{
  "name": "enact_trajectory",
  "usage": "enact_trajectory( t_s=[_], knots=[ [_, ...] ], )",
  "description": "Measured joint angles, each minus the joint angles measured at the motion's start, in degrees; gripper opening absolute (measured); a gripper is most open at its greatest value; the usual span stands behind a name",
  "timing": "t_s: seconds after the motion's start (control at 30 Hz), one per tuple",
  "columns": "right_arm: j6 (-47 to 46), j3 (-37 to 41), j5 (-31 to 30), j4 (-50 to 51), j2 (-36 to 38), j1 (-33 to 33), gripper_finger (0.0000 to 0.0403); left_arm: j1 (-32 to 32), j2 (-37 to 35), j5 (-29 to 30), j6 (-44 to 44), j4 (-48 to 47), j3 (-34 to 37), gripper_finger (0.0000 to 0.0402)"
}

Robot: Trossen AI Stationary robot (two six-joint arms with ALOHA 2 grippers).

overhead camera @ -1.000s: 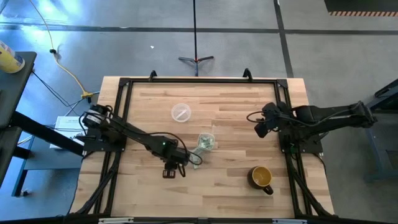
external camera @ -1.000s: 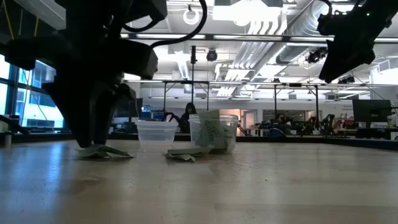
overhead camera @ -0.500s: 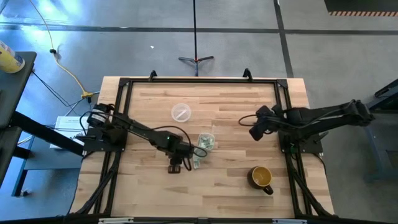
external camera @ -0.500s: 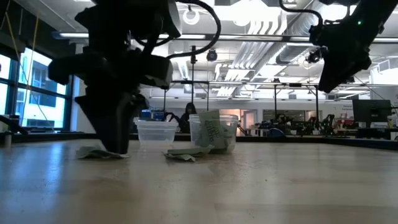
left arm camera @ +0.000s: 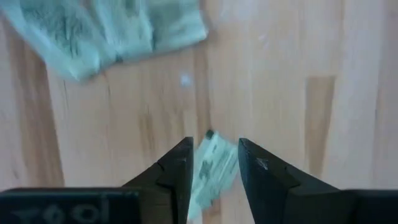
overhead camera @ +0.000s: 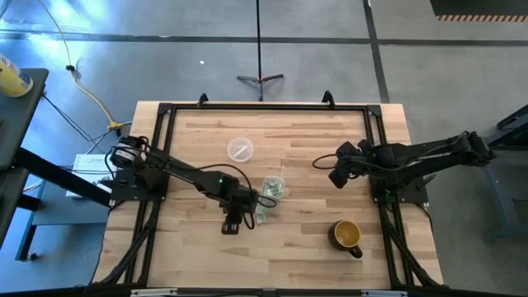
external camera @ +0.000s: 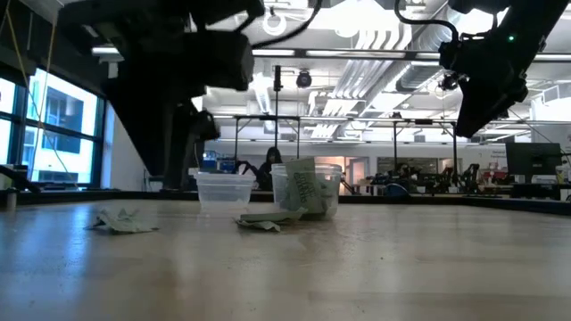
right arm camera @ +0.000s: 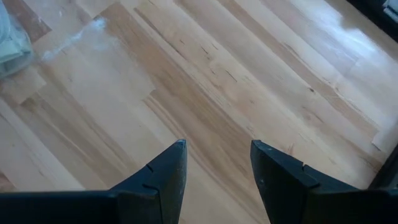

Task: Pick and place items into bin
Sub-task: Put the light green stevia packet into the transparent bin

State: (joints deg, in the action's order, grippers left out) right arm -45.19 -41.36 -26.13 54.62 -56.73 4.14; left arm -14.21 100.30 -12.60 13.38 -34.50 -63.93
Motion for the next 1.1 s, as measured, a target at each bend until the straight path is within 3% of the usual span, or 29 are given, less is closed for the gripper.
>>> enact_trajectory(
  t_s=[0.23,0.5,0.63,0.93,1.1],
  knots=[
    [0.4,0.0,-0.5,-0.2,0.0,0.0,0.0169,-4.6,-0.1,3.0,-6.0,-5.7,0.1,0.0187],
    [0.6,0.0,-0.7,-0.5,0.0,0.0,0.0169,-5.7,0.6,8.7,-6.5,-5.1,0.1,0.0221],
    [0.6,0.0,-0.7,-0.5,0.0,0.0,0.0169,-5.9,2.3,7.4,-8.7,-3.7,0.1,0.0229],
    [0.7,0.0,-0.7,-0.5,0.0,0.0,0.0169,-6.1,4.7,9.3,-8.7,-4.1,0.1,0.0228],
    [0.7,0.0,-0.8,-0.5,0.0,0.0,0.0169,-6.0,4.8,10.9,-8.9,-4.0,0.1,0.0184]
  ],
)
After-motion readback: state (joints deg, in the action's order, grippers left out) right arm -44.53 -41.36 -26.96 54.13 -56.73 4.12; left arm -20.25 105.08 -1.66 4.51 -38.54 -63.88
